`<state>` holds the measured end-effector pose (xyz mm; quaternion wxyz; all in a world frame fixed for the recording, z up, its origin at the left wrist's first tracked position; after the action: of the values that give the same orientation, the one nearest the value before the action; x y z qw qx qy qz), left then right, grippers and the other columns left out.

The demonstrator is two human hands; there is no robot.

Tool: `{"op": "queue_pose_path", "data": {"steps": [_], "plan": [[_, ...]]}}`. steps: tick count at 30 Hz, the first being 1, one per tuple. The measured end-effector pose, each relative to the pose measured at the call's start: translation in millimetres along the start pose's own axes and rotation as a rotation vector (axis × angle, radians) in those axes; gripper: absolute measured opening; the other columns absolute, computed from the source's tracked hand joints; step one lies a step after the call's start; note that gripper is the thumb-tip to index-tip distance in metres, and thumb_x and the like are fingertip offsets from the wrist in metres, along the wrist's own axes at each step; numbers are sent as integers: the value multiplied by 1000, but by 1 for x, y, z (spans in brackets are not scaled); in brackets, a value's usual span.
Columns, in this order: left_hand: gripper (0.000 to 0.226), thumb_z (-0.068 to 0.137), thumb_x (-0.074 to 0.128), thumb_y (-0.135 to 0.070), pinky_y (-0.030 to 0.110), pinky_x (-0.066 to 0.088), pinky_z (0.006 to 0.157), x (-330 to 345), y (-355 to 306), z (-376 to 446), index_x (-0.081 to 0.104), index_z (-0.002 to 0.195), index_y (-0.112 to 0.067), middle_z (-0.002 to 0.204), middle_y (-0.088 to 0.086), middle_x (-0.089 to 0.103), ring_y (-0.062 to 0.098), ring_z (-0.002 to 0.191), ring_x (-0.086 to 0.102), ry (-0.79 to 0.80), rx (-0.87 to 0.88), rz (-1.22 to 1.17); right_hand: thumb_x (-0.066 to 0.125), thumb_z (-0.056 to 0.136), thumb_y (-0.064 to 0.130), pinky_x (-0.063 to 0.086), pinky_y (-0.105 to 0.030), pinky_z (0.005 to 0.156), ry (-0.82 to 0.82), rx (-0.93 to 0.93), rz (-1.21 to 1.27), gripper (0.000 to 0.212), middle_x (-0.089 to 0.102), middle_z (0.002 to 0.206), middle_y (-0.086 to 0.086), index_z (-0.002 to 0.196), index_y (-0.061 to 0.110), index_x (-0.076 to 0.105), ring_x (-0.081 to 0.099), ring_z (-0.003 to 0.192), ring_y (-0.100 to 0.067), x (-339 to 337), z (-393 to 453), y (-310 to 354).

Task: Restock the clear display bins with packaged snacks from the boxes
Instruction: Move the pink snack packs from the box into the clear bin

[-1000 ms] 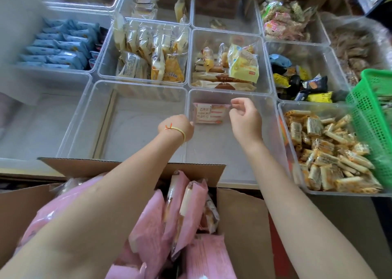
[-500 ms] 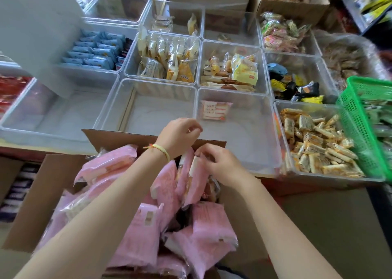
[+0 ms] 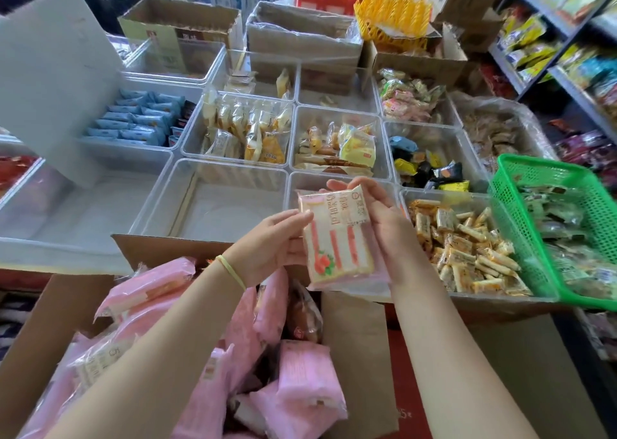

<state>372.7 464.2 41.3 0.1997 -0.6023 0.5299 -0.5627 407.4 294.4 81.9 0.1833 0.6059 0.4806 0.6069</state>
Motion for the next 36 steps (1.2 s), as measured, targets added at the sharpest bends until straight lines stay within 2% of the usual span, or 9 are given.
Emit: {"op": "queue_pose_path", "data": {"steps": [7, 11, 16, 19, 22, 25, 30, 33, 36], "plan": [[25, 92, 62, -22, 32, 60, 65, -15, -23, 32, 64, 114, -10, 100, 11, 72, 20, 82, 72, -314, 127, -112, 53, 90, 55, 54, -38, 80, 18, 140, -323, 65, 68, 111, -12, 135, 10, 56, 67, 95, -23, -33, 23, -4], [20, 93, 63, -18, 36, 61, 74, -27, -27, 61, 61, 112, -12, 99, 9, 73, 23, 88, 72, -298, 81, -24, 70, 91, 39, 37, -23, 52, -57, 168, -487, 45, 70, 95, -6, 135, 33, 61, 55, 60, -14, -54, 52, -22], [28, 97, 57, -25, 43, 54, 89, -68, -13, 108, 64, 117, -7, 98, 7, 66, 24, 94, 63, -522, -147, 596, 74, 90, 18, 46, -30, 52, -366, 76, -647, 27, 72, 85, -9, 116, 13, 66, 59, 59, -18, -95, 107, -32], [37, 96, 51, -26, 35, 46, 94, -89, 1, 129, 62, 123, -4, 120, 15, 64, 32, 113, 59, -531, -286, 1101, 71, 90, 12, 48, -26, 51, -444, 100, -875, 12, 70, 83, -3, 90, 23, 65, 60, 61, -14, -124, 138, -50], [56, 95, 51, -31, 33, 42, 99, -99, 18, 141, 41, 147, -14, 145, 9, 49, 28, 127, 51, -448, -409, 1266, 72, 88, 10, 44, -18, 49, -424, 172, -1017, 16, 66, 75, 7, 84, 24, 65, 57, 60, -8, -144, 163, -80], [62, 95, 50, -31, 35, 43, 99, -101, 30, 147, 30, 152, -17, 147, 8, 48, 28, 127, 51, -415, -424, 1350, 71, 86, 11, 51, -27, 59, -437, 244, -1068, 13, 61, 69, 11, 83, 22, 65, 54, 62, -11, -157, 181, -107], [62, 96, 49, -32, 36, 42, 101, -102, 34, 149, 29, 153, -16, 148, 10, 47, 29, 130, 49, -401, -411, 1383, 70, 88, 15, 53, -34, 80, -439, 273, -1043, 17, 71, 103, -2, 103, 23, 66, 60, 84, -20, -163, 207, -135], [63, 97, 49, -33, 38, 45, 100, -101, 35, 149, 27, 153, -17, 148, 10, 47, 29, 128, 50, -376, -418, 1387, 66, 95, 26, 40, -25, 85, -487, 296, -1020, 53, 56, 122, -1, 141, 16, 42, 56, 111, -24, -160, 209, -135], [62, 97, 49, -32, 38, 46, 98, -102, 35, 148, 27, 153, -17, 147, 9, 48, 29, 126, 52, -370, -414, 1395, 67, 95, 28, 34, -24, 84, -552, 324, -968, 70, 50, 140, -9, 149, 11, 27, 53, 120, -28, -161, 205, -134]]}}
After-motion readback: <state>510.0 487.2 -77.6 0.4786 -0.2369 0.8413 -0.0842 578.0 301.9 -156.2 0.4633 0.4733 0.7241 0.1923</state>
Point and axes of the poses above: each hand's wrist, its own z-axis towards the middle knuckle, its own x-axis out of the palm, y = z × x, the point moved 2 cm from there along z, towards the middle knuckle
